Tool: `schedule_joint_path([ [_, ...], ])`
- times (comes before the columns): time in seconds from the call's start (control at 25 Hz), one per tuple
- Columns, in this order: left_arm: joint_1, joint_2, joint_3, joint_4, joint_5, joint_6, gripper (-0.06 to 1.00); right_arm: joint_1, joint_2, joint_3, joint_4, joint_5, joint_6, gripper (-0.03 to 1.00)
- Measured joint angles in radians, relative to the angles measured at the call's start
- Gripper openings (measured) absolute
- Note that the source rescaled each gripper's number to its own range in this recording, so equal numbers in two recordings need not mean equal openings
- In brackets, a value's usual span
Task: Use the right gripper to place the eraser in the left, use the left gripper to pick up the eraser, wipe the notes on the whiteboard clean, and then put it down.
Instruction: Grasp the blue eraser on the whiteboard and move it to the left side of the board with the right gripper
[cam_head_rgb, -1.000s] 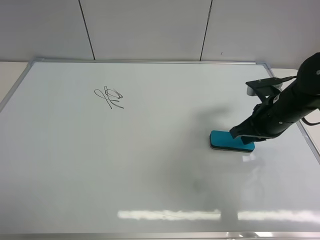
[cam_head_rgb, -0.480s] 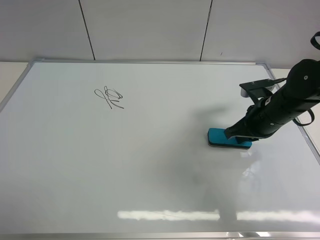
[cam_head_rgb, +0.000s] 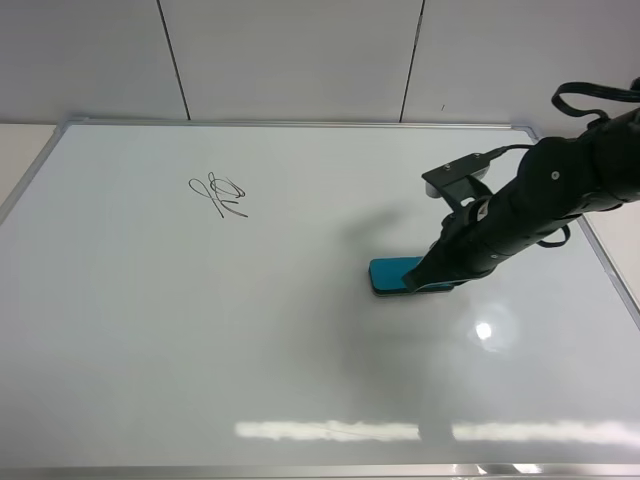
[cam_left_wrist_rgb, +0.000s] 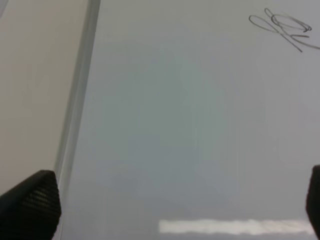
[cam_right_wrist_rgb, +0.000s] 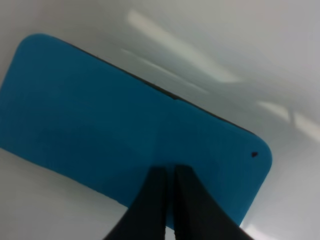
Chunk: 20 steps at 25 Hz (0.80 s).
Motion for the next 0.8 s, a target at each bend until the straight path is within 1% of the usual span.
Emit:
schedule_joint_path([
  [0.16,0.000,0.000,0.000,0.000,0.000,0.000,1.00,0.102,0.055,-0.088,0.000,0.027,0.063,0.00],
  [0.36,0.000,0.000,0.000,0.000,0.000,0.000,1.00,0.216,0.162,-0.267,-0.012,0.128,0.165,0.00],
  [0.48,0.000,0.000,0.000,0.000,0.000,0.000,1.00,0.266,0.243,-0.416,-0.044,0.220,0.245,0.00],
  [0.56,0.000,0.000,0.000,0.000,0.000,0.000,1.00,0.298,0.300,-0.509,-0.076,0.278,0.278,0.00],
  [0.68,0.000,0.000,0.000,0.000,0.000,0.000,1.00,0.355,0.378,-0.650,-0.126,0.328,0.322,0.00],
  [0.8,0.000,0.000,0.000,0.000,0.000,0.000,1.00,0.410,0.456,-0.791,-0.146,0.364,0.353,0.00],
])
